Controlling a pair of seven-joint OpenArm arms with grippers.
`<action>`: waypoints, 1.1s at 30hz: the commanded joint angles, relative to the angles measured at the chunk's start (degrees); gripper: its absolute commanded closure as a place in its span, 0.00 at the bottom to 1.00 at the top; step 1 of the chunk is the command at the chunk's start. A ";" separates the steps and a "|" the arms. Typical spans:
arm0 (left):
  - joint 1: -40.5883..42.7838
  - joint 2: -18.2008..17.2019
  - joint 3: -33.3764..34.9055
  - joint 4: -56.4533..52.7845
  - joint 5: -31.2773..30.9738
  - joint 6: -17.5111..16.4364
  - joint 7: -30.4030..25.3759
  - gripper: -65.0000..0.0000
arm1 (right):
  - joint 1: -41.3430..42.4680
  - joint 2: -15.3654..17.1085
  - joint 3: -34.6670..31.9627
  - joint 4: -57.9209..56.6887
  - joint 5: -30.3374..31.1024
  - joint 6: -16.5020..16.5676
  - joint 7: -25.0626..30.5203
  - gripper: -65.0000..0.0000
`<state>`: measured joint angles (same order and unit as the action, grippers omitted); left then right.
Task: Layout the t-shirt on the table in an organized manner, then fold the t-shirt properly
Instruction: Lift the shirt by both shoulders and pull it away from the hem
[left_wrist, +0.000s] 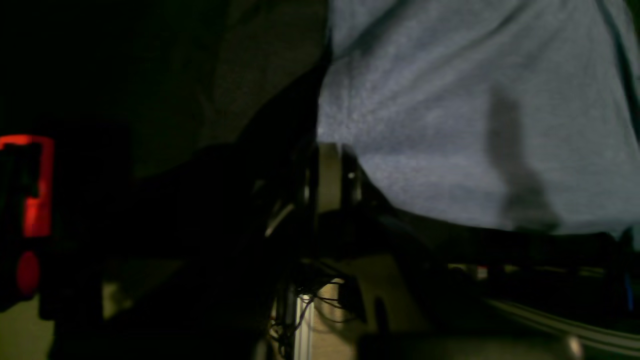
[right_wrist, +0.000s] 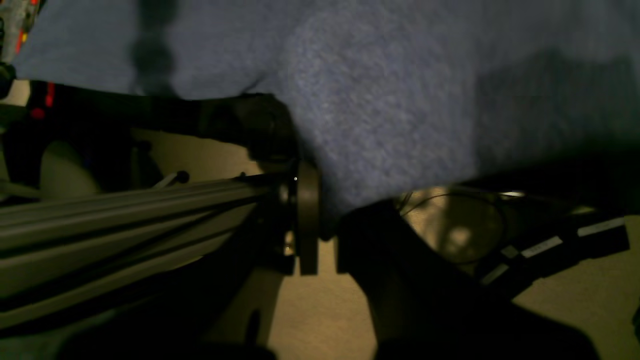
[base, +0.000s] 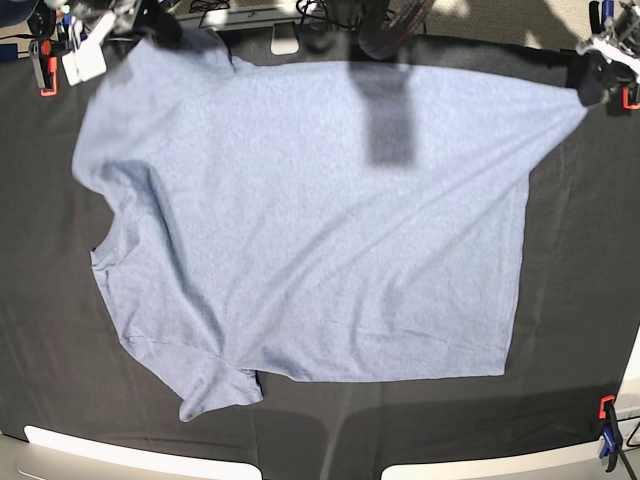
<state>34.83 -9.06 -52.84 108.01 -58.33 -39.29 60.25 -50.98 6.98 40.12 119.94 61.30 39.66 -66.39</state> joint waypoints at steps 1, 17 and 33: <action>0.70 -0.63 -0.42 0.83 -1.36 -0.61 -0.81 1.00 | -1.20 -0.13 0.17 1.73 1.14 0.34 0.90 0.97; 1.14 -0.66 -0.42 0.83 -1.11 -0.61 -7.72 1.00 | -2.75 1.33 -4.24 5.42 -1.57 0.34 3.41 0.97; -10.25 -0.33 -0.26 -5.75 -0.20 -0.61 -12.66 1.00 | 22.40 3.69 -4.22 4.68 -15.10 0.34 9.40 0.97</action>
<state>24.62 -8.56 -52.80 101.43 -56.82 -39.33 49.28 -28.49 9.98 35.68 123.98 45.01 39.68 -58.33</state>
